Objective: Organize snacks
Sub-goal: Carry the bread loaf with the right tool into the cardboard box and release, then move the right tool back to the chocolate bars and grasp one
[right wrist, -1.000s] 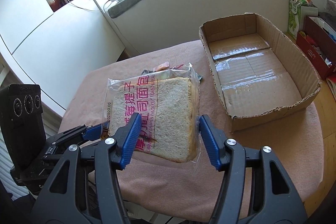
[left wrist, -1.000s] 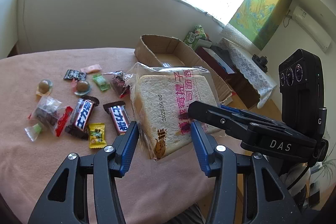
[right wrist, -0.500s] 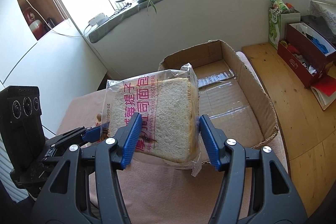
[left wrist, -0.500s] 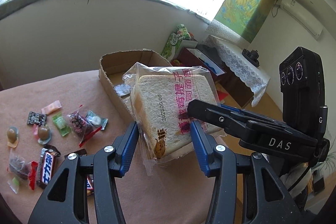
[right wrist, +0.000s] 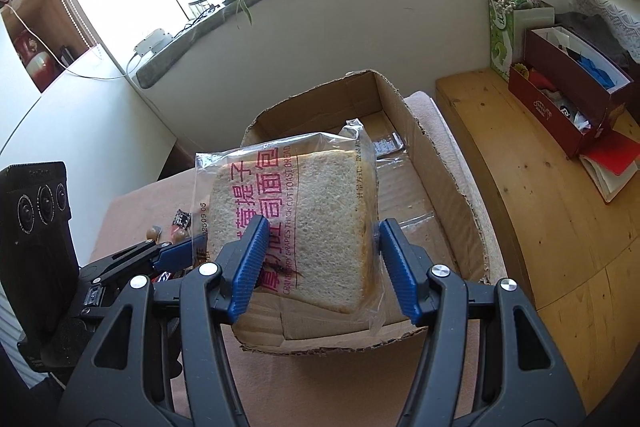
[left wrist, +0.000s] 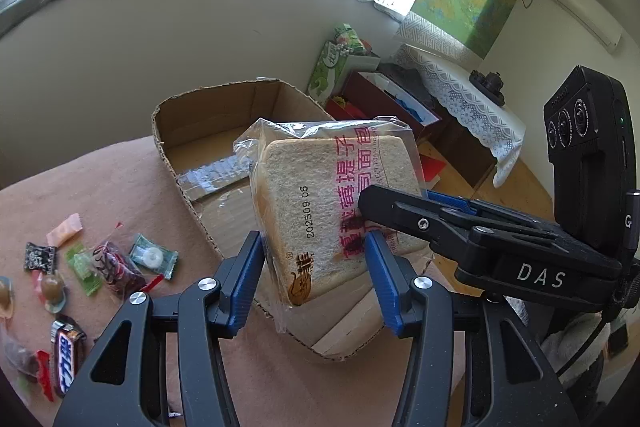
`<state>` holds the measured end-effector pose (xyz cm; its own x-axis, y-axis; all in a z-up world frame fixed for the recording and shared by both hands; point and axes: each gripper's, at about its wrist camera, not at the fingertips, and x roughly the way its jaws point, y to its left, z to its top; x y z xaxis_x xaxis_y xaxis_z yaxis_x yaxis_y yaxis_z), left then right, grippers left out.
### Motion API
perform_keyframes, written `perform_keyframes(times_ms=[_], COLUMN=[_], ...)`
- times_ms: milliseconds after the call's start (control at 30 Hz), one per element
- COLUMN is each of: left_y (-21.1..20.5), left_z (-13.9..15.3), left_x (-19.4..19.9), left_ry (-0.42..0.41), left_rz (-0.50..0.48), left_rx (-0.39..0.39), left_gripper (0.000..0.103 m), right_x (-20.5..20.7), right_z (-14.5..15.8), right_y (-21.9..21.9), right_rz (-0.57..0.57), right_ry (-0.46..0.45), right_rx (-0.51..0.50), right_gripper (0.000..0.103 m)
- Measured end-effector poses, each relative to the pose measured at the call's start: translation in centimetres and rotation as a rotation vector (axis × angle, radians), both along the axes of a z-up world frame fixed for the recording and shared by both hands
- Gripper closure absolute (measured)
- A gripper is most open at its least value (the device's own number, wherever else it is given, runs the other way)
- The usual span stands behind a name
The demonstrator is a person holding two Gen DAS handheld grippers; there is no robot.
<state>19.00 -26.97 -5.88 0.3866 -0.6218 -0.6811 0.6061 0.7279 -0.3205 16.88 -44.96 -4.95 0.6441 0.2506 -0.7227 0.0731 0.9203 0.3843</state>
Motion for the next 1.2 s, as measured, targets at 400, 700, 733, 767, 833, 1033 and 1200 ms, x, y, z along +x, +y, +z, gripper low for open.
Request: perform_keyframes(times_ms=[400, 700, 733, 767, 833, 1033, 1200], left_y=[0.0, 4.8, 5.5, 6.1, 7.5, 11.4, 15.6], left_z=[0.7, 2.0, 2.0, 2.1, 2.1, 1.9, 1.0], left_x=[-2.1, -4.3, -4.4, -4.4, -4.6, -5.1, -4.8], left_ry=[-0.157, -0.263, -0.268, -0.269, -0.276, -0.293, -0.219], left_rz=[0.021, 0.083, 0.093, 0.103, 0.126, 0.202, 0.274], left_rx=[0.115, 0.142, 0.143, 0.144, 0.148, 0.164, 0.156], left_gripper=[0.054, 0.044, 0.042, 0.042, 0.039, 0.027, 0.025], right_x=[-0.9, -2.5, -2.6, -2.6, -2.7, -2.9, -2.8], right_z=[1.5, 3.1, 3.2, 3.2, 3.2, 2.9, 2.2], right_y=[-0.1, 3.9, 4.5, 5.1, 6.5, 10.2, 13.2], right_rz=[-0.068, -0.059, -0.053, -0.047, -0.033, 0.02, 0.094], right_ry=[-0.02, -0.064, -0.067, -0.07, -0.08, -0.122, -0.104], right_rx=[-0.117, -0.169, -0.17, -0.172, -0.188, -0.221, -0.223], right_gripper=[0.043, 0.043, 0.043, 0.043, 0.043, 0.042, 0.028])
